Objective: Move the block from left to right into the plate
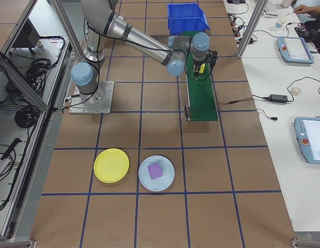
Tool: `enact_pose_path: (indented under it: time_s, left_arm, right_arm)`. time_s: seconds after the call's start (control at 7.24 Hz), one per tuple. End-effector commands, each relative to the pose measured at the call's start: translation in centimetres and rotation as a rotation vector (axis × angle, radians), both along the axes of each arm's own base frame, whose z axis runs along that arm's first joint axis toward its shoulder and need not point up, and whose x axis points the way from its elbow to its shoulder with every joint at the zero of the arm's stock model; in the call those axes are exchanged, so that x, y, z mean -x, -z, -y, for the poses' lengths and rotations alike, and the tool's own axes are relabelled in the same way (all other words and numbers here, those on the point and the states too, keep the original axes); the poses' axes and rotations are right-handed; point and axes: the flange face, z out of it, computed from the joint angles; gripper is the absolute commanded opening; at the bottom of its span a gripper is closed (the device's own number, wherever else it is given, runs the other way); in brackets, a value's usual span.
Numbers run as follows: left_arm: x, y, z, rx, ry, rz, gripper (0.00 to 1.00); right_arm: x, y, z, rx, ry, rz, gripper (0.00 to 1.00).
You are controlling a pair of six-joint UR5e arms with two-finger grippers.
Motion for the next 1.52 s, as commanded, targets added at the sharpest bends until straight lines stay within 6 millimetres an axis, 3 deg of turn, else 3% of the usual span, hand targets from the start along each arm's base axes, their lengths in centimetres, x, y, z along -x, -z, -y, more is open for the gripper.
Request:
enact_pose_path:
  time_s: [0.0,0.55,0.83,0.97,1.11,1.24,1.38]
  left_arm:
    - [0.0,0.0,0.0,0.000,-0.001,0.000,1.00]
    - [0.0,0.0,0.0,0.000,-0.001,0.000,1.00]
    - [-0.1,-0.2,0.0,0.003,-0.003,0.000,1.00]
    - [-0.1,-0.1,0.0,0.003,-0.003,0.000,1.00]
    - [-0.1,0.0,0.1,0.000,-0.001,0.000,1.00]
    - [-0.1,-0.2,0.0,0.003,-0.003,0.000,1.00]
    - [-0.1,0.0,0.1,0.002,-0.003,0.000,1.00]
  right_arm:
    - [0.2,0.5,0.9,-0.002,0.007,0.001,1.00]
    - [0.3,1.2,1.4,-0.008,0.002,0.000,1.00]
    - [1.4,4.4,1.8,-0.009,-0.062,-0.094,0.97]
    - [2.5,4.9,1.9,0.020,-0.186,-0.233,0.86]
    - [3.1,3.1,1.6,0.036,-0.221,-0.303,0.56]
    - [3.4,-0.9,0.9,0.115,-0.311,-0.360,0.33]
    - [6.3,-3.2,-0.4,0.113,-0.461,-0.537,0.32]
